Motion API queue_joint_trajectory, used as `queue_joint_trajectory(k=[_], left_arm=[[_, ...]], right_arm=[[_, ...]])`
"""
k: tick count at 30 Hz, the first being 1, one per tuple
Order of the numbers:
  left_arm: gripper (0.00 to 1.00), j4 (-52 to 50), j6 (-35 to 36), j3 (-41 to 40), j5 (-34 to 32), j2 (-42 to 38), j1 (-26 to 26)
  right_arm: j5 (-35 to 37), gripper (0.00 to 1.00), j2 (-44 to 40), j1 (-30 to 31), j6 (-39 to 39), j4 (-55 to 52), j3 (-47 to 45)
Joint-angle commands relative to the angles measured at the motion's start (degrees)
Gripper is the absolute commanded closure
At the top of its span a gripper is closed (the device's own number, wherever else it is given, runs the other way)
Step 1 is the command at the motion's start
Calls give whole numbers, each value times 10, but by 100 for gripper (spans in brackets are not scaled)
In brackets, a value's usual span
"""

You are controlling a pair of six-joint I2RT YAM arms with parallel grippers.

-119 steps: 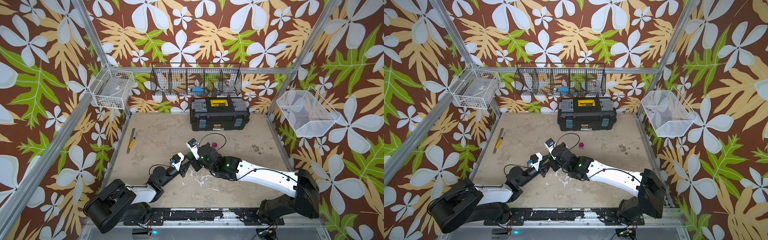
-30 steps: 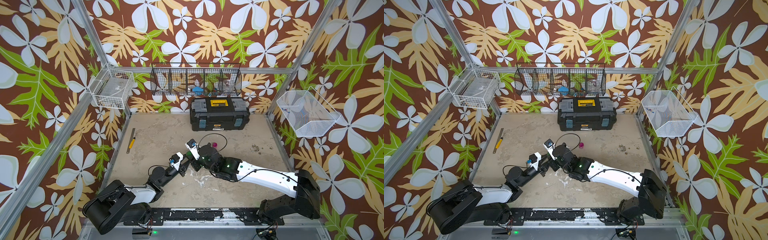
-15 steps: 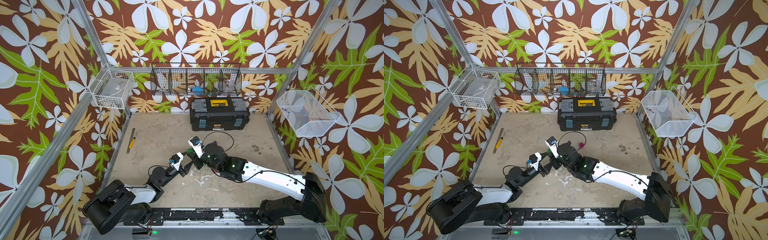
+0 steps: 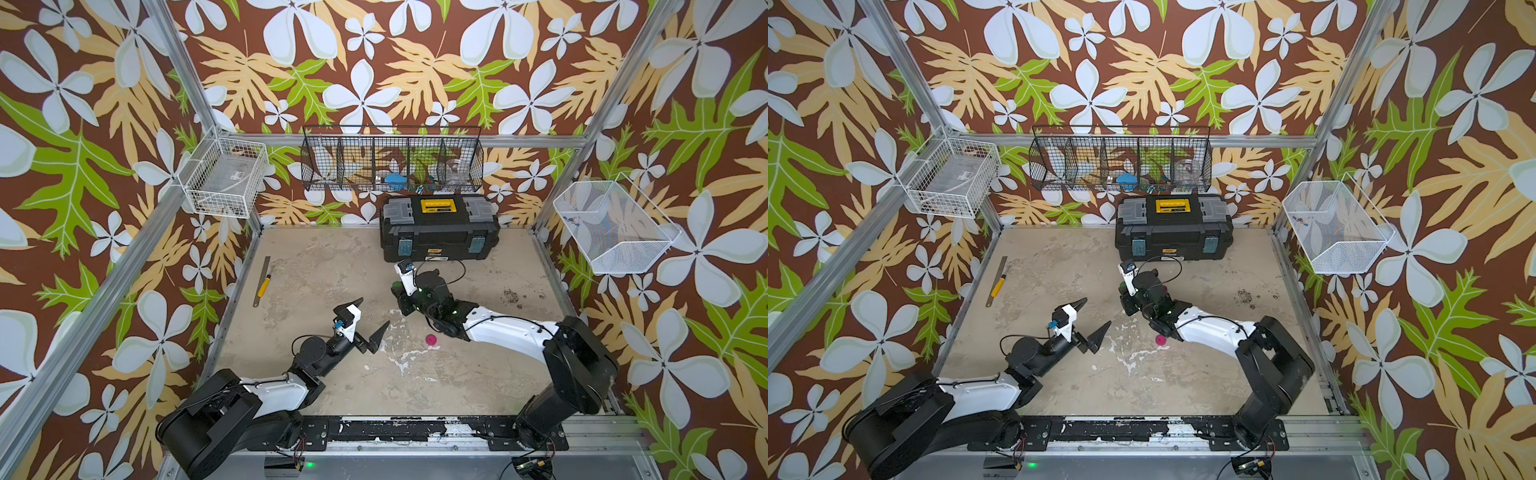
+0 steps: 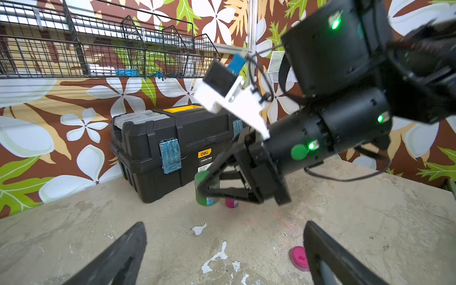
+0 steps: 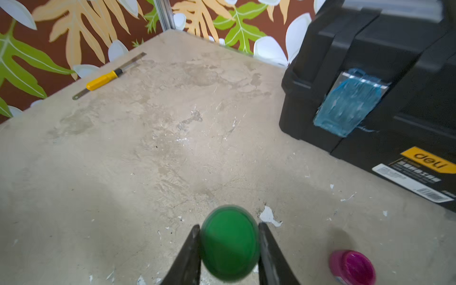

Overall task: Close the paint jar lid
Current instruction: Place the paint jar at the center of the board.

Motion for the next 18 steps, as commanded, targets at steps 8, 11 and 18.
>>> queue_joint_trajectory(k=[8,11,18], left_arm=[[0,-10,11,1,-7,-4,0],[0,-11,10,1,-7,-4,1],[0,-15,11,2,-8,-4,0]], right_arm=[[23,100,130,-4,27,155,12],[28,100,159,-5,32,174,19],[45,98,205,-7,36,193,37]])
